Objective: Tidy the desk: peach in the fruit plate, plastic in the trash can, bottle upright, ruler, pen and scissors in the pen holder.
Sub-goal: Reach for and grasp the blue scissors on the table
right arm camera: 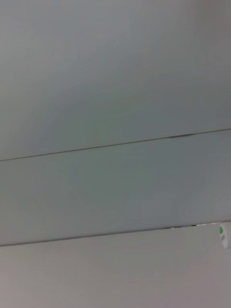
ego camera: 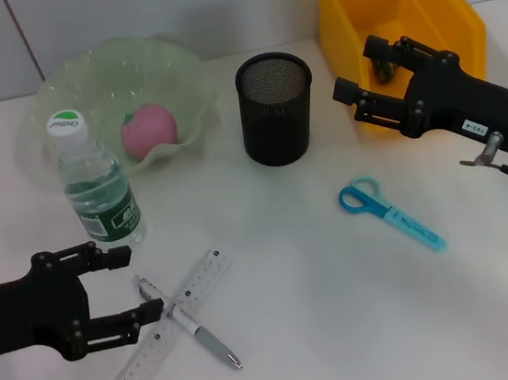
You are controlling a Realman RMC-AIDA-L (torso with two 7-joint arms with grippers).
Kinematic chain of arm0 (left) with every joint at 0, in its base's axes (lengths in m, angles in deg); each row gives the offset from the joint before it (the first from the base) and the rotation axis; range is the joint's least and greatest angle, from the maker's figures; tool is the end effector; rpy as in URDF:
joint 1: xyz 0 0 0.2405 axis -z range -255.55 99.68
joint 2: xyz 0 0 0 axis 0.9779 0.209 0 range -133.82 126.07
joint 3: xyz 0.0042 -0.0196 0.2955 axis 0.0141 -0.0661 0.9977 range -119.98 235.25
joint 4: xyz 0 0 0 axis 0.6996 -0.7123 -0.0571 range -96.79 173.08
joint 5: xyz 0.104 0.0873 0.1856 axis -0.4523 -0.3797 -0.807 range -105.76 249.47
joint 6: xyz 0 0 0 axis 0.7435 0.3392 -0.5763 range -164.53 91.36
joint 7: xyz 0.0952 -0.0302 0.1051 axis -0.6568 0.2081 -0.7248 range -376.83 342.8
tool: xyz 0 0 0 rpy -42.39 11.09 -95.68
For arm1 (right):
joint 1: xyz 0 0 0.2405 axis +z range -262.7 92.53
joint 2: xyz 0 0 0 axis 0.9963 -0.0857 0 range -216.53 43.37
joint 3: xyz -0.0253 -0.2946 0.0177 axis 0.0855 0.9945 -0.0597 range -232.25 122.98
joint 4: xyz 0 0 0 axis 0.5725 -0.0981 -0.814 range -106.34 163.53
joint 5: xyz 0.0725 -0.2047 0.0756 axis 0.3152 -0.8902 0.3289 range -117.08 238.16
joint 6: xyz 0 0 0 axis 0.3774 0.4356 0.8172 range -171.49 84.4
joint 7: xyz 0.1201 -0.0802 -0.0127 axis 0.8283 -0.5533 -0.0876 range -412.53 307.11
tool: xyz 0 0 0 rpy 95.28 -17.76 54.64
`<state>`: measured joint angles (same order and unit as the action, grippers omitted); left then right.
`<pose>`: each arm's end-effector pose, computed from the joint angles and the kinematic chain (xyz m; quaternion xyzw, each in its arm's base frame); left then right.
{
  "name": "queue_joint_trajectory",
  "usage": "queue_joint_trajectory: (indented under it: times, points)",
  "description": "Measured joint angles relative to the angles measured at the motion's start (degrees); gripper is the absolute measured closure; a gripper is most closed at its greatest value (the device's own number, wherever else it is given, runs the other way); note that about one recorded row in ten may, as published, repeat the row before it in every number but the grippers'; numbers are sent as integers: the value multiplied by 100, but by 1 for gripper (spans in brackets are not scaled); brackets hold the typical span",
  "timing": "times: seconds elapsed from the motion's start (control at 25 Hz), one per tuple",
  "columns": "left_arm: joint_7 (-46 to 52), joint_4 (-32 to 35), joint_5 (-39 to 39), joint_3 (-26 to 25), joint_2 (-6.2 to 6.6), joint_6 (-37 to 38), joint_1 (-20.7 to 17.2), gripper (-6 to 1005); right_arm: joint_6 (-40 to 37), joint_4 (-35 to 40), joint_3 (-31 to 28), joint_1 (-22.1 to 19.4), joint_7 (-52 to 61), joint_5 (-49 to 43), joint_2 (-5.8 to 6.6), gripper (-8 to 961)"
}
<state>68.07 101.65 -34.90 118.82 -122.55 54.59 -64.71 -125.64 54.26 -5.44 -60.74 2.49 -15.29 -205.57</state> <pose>-0.3038 0.3062 0.0032 -0.9682 -0.1459 -0.1665 0.1164 0.3162 0.3591 -0.0171 -0.8453 0.1684 0.3999 0.3116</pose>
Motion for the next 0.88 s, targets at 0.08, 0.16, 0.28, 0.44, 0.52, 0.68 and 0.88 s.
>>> queue_joint_trajectory:
  times: [0.08, 0.16, 0.28, 0.44, 0.52, 0.68, 0.88]
  points:
    - [-154, -44, 93, 38, -10, -3, -5, 215, 0, -1, 2, 0, 1, 0, 0, 196]
    - [-410, -151, 310, 91, -13, -5, -33, 215, 0, -3, 5, 0, 2, 0, 0, 197]
    - [-1140, -540, 935, 132, -13, 15, -92, 215, -1, -1, 9, 0, 7, 0, 0, 198]
    - [-2788, -1579, 1958, 190, -26, -116, -144, 215, 0, 2, 4, 3, 23, 7, 0, 200]
    - [-3134, -1845, 2164, 200, -32, -230, -135, 215, 0, 2, 2, 3, 36, 9, 0, 201]
    - [-3829, -2501, 2619, 411, -31, -742, -74, 215, -5, 3, 4, 2, 93, 11, 0, 202]
    - [-3208, -2328, 2446, 818, 47, -969, -82, 215, -48, 59, 20, -26, 240, -28, 13, 204]
